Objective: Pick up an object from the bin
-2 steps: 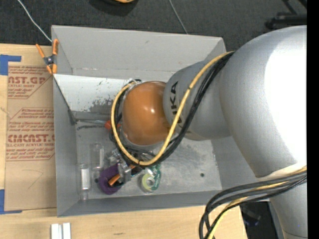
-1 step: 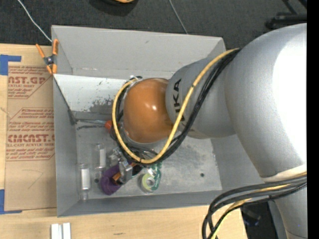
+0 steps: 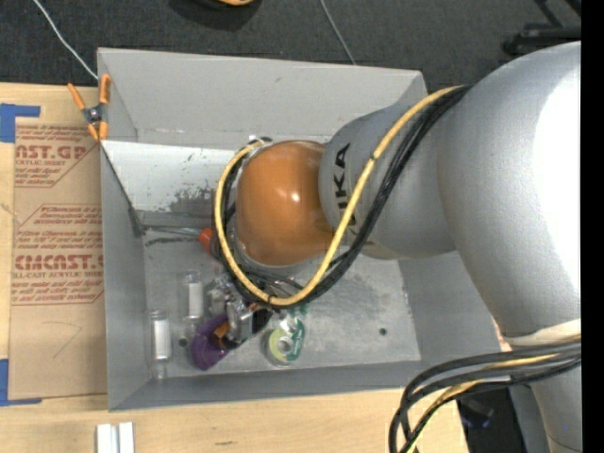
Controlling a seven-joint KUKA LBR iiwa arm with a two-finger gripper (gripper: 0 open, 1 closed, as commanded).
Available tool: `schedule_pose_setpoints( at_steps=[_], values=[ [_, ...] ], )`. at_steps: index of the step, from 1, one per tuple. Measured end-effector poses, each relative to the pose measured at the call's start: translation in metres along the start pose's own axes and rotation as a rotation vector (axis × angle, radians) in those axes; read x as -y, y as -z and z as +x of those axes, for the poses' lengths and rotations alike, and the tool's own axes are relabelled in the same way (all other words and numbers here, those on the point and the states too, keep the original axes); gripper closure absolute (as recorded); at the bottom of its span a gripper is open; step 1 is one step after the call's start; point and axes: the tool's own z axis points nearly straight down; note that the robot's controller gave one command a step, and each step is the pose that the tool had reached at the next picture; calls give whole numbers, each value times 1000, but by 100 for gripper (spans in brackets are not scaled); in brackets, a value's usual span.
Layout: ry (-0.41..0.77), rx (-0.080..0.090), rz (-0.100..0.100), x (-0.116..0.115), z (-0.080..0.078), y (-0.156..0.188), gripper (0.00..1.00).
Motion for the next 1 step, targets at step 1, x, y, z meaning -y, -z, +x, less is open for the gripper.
schedule_pose_setpoints(
  at_steps=[1],
  values=[
    [0,2,0,0,0,12,100]
  ],
)
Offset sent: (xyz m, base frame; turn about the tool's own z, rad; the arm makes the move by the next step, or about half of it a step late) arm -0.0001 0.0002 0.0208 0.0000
